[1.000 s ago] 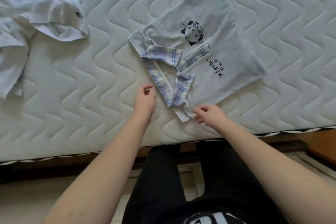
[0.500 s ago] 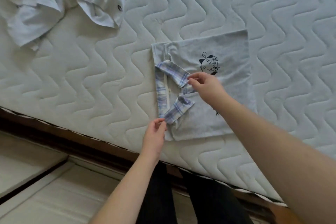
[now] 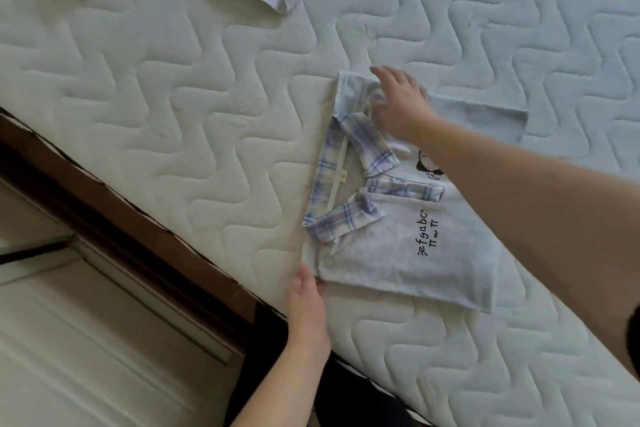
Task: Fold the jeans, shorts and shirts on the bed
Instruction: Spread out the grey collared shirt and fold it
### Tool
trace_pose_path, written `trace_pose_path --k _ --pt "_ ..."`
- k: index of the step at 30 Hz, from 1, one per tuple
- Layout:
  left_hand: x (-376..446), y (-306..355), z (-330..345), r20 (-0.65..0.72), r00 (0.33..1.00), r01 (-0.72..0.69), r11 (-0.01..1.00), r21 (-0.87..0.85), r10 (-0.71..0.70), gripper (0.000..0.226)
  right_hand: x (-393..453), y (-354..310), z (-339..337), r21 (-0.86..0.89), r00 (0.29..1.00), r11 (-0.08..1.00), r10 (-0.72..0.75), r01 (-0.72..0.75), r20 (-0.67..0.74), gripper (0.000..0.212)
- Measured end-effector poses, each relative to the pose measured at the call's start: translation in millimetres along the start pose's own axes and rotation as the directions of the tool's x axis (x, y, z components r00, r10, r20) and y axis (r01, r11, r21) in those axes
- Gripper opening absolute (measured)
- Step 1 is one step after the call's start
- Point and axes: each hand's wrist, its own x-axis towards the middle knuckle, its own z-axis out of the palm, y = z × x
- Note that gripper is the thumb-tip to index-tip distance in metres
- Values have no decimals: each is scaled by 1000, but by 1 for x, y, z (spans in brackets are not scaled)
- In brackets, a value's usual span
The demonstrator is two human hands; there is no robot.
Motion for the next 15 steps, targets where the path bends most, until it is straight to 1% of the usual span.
trace_pose_path --k 2,4,5,7,8,10,12,15 --pt "-6 0 8 60 997 42 999 -22 -41 48 13 4 -5 -9 997 999 46 -45 67 62" --pt "-10 -1 17 119 990 80 994 -77 -70 27 21 9 -9 -76 993 996 63 -56 100 62" --pt "-12 -2 20 147 986 89 991 -102 -74 21 24 11 -12 -94 992 994 71 -61 105 63" --pt "-15 -4 27 202 976 106 985 -140 -76 24 28 15 -18 -61 987 995 82 -74 139 64" --pt "-15 -5 29 202 976 110 984 -144 -79 23 29 15 -21 -45 983 997 70 -63 172 62" --pt "-14 -8 33 148 985 106 986 -132 -86 18 30 17 -25 -57 972 998 16 -2 236 52" --pt "-13 -10 33 130 990 67 993 -102 -53 17 27 23 -30 -89 966 994 -32 57 257 46" --pt "-22 -1 33 226 973 -17 992 -126 45 21 15 27 -40 -109 966 987 -87 116 242 45"
